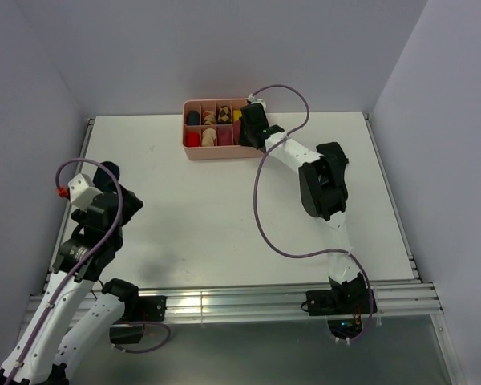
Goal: Roll the socks
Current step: Place the sock in the storage box.
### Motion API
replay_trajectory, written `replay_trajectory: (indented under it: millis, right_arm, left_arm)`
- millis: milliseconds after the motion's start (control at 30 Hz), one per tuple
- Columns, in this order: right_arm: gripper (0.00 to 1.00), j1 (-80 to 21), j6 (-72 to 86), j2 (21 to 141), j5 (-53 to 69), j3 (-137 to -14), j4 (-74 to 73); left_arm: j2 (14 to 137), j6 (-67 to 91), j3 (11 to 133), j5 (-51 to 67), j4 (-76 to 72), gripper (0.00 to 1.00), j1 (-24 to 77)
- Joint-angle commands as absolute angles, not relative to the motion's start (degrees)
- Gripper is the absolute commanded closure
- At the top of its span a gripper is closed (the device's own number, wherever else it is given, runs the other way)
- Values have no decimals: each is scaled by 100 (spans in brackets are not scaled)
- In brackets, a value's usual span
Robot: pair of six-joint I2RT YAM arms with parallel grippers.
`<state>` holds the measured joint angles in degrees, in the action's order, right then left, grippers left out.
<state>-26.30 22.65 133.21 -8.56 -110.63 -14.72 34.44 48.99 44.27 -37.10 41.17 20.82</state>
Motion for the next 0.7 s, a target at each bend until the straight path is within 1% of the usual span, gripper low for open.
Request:
replay_trajectory:
  millis: [0, 200, 300, 333, 367, 400, 467, 500, 567, 600, 667]
  right_arm:
    - [100, -2505, 1890, 13104, -545, -11047, -1933]
    - [100, -2479, 1626, 13210, -185, -11574, -2557]
    - [84, -2452, 1740, 13175, -237, -11619, -2698]
    - [73, -2443, 1810, 13166, -229, -11619, -2698]
    - [67, -2426, 1828, 13149, -211, -11610, -2690]
    - [59, -2426, 1854, 13105, -211, -11593, -2663]
    - [53, -2426, 1863, 13078, -158, -11654, -2637]
    - [48, -2426, 1872, 13096, -141, -11698, -2645]
    - [45, -2426, 1916, 13122, -97, -11820, -2707]
    - [41, -2426, 1933, 13122, -97, -11839, -2707]
    - [38, -2426, 1969, 13070, -79, -11839, -2689]
  left_arm:
    - [3358, 4975, 4438, -3674, 4096, 9, 2057]
    - [3331, 4913, 4500, -3709, 4122, 9, 2057]
    - [3296, 4887, 4509, -3753, 4140, 9, 2057]
    - [3287, 4887, 4500, -3753, 4140, 9, 2057]
    - [3270, 4878, 4483, -3762, 4131, 9, 2057]
    - [3261, 4878, 4482, -3753, 4140, 9, 2057]
    - [3226, 4861, 4474, -3753, 4140, 9, 2057]
    - [3226, 4852, 4456, -3762, 4131, 9, 2057]
    - [3226, 4852, 4447, -3779, 4148, 9, 2057]
    - [3226, 4852, 4447, -3771, 4140, 9, 2057]
    - [3217, 4834, 4447, -3788, 4166, 9, 2057]
